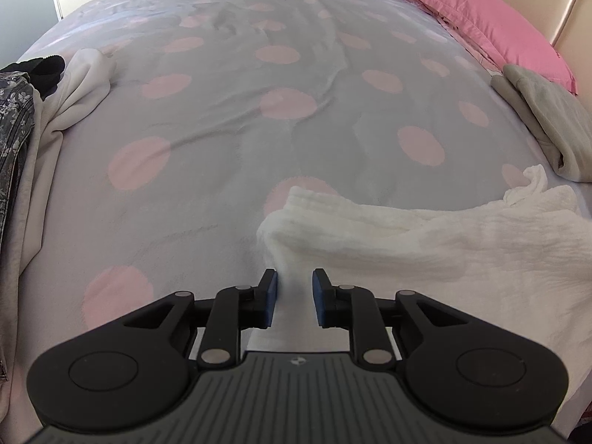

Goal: Fold clothes

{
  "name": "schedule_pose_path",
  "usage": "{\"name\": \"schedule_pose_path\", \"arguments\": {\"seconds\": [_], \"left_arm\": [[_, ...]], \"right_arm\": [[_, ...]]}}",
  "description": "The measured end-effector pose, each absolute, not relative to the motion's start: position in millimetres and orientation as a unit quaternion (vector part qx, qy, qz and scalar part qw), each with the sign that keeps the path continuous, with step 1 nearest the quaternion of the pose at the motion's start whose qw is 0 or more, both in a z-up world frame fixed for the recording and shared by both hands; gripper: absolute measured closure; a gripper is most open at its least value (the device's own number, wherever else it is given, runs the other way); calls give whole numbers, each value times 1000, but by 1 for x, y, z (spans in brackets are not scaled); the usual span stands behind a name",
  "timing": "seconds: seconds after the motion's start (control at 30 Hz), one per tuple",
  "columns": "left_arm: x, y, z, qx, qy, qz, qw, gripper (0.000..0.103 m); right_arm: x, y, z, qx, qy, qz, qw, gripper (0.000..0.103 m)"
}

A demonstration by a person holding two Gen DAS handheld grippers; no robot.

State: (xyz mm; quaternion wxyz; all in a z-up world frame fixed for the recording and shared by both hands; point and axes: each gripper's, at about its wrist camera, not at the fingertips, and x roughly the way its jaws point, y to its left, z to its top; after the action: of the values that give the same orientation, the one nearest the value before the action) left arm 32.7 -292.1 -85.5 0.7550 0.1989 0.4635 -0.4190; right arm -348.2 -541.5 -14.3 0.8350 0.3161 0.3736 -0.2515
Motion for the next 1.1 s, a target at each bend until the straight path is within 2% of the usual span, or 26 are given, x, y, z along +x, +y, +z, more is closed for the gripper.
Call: {"name": "schedule_pose_path", "arguments": {"seconds": [0.1, 0.2, 0.27, 0.3, 0.33, 0.4, 0.57, 0.7, 0.77, 0.83, 0.93, 1.1], "left_arm": [[33, -291, -86, 200, 464, -419, 755, 85], [31, -292, -88, 202, 464, -418, 754, 85], [31, -292, -88, 203, 463, -419, 754, 85], [30, -292, -88, 203, 463, -420, 754, 85], [30, -291, -87, 204, 462, -422, 753, 82], [31, -289, -87, 203, 462, -424, 752, 80], [32, -283, -84, 190, 468, -429, 749, 79], [31, -280, -78, 177, 462, -427, 757, 78], [29, -279, -72, 172, 458, -429, 759, 78], [27, -282, -65, 176, 449, -435, 760, 78], [18, -290, -55, 193, 437, -463, 747, 78], [-1, -308, -48, 210, 433, -497, 722, 76]], "right_arm": [[-353, -541, -1, 276, 361, -287, 843, 96], [-349, -550, -10, 253, 374, -314, 835, 95], [-344, -560, -24, 253, 392, -336, 818, 89], [-344, -563, -28, 253, 391, -349, 813, 84], [-345, -567, -31, 257, 391, -358, 808, 68], [-351, -574, -35, 275, 384, -375, 798, 56], [-377, -578, -41, 343, 349, -385, 783, 56], [-383, -576, -48, 339, 352, -404, 773, 55], [-384, -579, -48, 353, 341, -402, 773, 54], [-381, -586, -46, 380, 330, -382, 775, 48], [-371, -596, -40, 399, 318, -368, 777, 48], [-342, -607, -40, 379, 353, -349, 781, 49]]}}
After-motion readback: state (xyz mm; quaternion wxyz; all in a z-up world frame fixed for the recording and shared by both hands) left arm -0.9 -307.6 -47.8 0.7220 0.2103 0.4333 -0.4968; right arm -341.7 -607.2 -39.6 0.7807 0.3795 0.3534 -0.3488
